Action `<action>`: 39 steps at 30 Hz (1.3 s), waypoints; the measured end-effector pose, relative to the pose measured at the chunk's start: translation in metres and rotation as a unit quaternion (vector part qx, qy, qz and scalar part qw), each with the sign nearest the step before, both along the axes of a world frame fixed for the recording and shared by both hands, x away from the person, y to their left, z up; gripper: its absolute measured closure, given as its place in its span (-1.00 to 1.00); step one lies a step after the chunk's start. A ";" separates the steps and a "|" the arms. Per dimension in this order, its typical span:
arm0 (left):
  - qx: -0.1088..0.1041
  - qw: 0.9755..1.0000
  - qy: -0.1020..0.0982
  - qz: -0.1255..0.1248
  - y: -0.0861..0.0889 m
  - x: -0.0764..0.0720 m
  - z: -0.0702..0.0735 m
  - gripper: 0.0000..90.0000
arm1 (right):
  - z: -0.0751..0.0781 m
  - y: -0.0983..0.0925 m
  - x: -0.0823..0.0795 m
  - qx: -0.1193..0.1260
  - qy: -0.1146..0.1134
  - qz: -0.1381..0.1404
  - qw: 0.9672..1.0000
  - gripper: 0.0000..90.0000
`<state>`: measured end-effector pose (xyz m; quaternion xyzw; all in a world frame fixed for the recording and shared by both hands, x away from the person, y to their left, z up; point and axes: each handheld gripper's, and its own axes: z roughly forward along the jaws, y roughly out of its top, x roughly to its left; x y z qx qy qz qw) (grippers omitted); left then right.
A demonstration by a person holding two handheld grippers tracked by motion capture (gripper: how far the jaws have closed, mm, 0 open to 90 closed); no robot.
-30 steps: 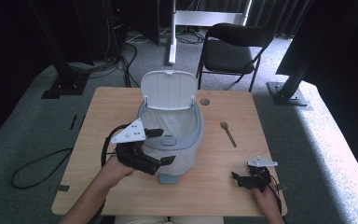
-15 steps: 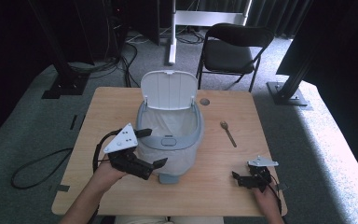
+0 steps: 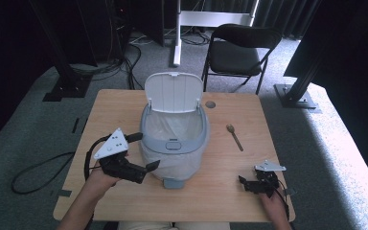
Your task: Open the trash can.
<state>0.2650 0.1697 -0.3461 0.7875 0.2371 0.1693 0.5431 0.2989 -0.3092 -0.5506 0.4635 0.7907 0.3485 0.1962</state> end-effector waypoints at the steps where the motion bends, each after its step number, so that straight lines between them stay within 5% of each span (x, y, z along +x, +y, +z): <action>1: 0.001 1.000 0.001 0.004 0.002 0.000 -0.002 -0.99 | 0.000 0.000 0.000 0.000 0.000 0.000 1.000 -0.67; 15: 0.003 0.998 0.017 0.058 0.039 0.007 -0.036 -0.99 | 0.000 -0.001 0.000 0.003 0.001 -0.002 1.000 -0.67; 22: 0.018 0.995 0.032 0.093 0.054 0.014 -0.057 -0.99 | 0.001 -0.003 0.000 0.013 0.000 0.000 1.000 -0.66; 24: 0.025 0.994 0.040 0.100 0.058 0.015 -0.063 -0.99 | 0.003 -0.004 -0.003 0.013 -0.037 -0.010 0.999 -0.66; 27: 0.035 0.992 0.049 0.114 0.063 0.019 -0.075 -0.99 | 0.003 -0.005 -0.004 0.007 -0.049 -0.018 0.999 -0.66; 35: 0.040 0.987 0.064 0.142 0.077 0.024 -0.099 -0.99 | 0.007 -0.005 0.002 0.007 -0.048 -0.015 0.999 -0.66; 39: 0.049 0.984 0.069 0.157 0.083 0.025 -0.113 -0.99 | 0.012 -0.010 0.007 0.035 -0.057 -0.033 0.997 -0.72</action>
